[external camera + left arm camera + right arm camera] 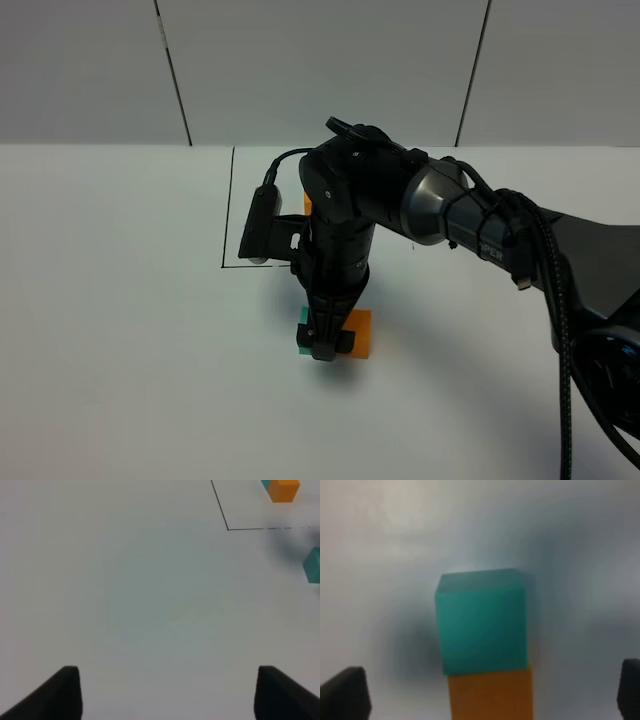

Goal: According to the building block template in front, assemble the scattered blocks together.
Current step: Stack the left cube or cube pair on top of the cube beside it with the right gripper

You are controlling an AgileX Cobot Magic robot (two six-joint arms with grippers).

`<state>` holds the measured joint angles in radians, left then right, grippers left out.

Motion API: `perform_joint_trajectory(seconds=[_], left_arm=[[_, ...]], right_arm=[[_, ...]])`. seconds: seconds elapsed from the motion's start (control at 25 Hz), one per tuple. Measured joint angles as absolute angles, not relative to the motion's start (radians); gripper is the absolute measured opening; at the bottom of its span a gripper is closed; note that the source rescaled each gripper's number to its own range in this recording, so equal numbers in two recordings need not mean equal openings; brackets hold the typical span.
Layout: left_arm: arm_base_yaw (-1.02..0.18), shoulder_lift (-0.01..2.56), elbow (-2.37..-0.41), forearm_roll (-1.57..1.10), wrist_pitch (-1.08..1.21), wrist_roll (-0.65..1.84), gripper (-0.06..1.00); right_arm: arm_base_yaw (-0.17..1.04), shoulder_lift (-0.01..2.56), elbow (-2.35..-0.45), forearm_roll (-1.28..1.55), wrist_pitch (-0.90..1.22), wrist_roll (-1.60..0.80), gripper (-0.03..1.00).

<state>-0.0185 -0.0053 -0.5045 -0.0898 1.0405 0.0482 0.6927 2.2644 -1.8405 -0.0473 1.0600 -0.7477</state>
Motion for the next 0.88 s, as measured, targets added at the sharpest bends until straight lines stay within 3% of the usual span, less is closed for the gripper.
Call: perform_joint_trajectory(seconds=[0.64, 0.76, 0.88], left_arm=[[-0.018, -0.005, -0.504, -0.09, 1.041, 0.048, 0.51], [-0.018, -0.005, -0.504, -0.09, 1.041, 0.048, 0.51], [-0.018, -0.005, -0.504, -0.09, 1.041, 0.048, 0.51]], right_arm=[[0.675, 2.374, -1.842, -0.054, 1.028, -0.747, 0.97], [0.673, 2.375, -1.842, -0.043, 1.032, -0.741, 0.88], [0.673, 2.375, -1.842, -0.041, 1.032, -0.741, 0.68]])
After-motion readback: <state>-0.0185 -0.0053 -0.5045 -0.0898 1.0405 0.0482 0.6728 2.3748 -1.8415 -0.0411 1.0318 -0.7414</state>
